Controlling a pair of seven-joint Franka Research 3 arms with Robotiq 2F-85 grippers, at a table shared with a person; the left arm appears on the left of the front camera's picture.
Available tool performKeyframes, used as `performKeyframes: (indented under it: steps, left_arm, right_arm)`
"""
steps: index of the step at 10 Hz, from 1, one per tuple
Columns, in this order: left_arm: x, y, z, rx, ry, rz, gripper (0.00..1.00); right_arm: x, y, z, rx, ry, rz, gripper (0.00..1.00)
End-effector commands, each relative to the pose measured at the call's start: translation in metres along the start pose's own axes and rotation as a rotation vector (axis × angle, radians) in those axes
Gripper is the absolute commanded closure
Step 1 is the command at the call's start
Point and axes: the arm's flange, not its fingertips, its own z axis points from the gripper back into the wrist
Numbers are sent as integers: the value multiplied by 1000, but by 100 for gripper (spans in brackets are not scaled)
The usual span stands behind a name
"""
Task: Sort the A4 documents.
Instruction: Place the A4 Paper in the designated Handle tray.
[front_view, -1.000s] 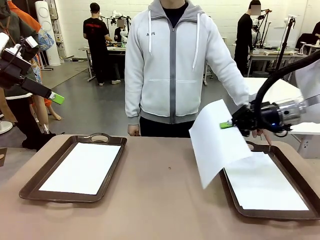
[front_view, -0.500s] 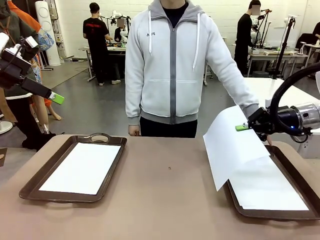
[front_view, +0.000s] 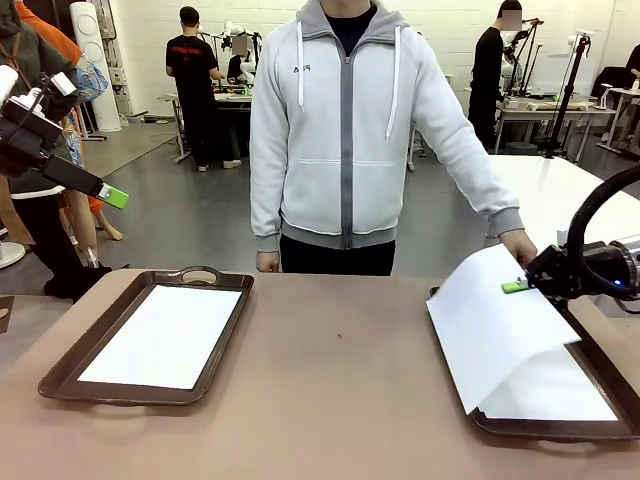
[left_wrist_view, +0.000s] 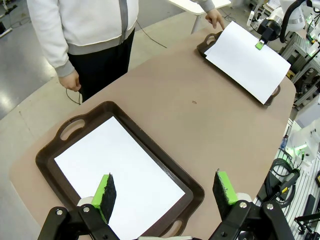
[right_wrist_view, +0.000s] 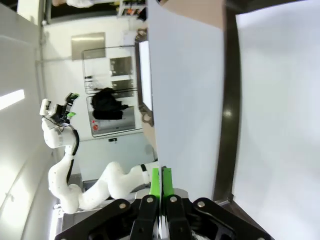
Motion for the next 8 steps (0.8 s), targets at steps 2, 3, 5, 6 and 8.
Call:
performKeyframes:
  steps: [2, 3, 5, 6, 8]
  left_arm:
    - [0, 0, -1, 8, -2, 0, 0]
    - [0, 0, -1, 8, -2, 0, 0]
    - [0, 0, -1, 8, -2, 0, 0]
    - [0, 0, -1, 8, -2, 0, 0]
    - [0, 0, -1, 8, -2, 0, 0]
  right_arm:
    - [-1, -5, 14, -156, 16, 47, 99]
    - [0, -9, 18, -241, 14, 48, 99]
    - [4, -22, 29, -376, 20, 31, 99]
    - [7, -27, 34, -430, 8, 29, 99]
    - [12, -35, 34, -492, -22, 37, 99]
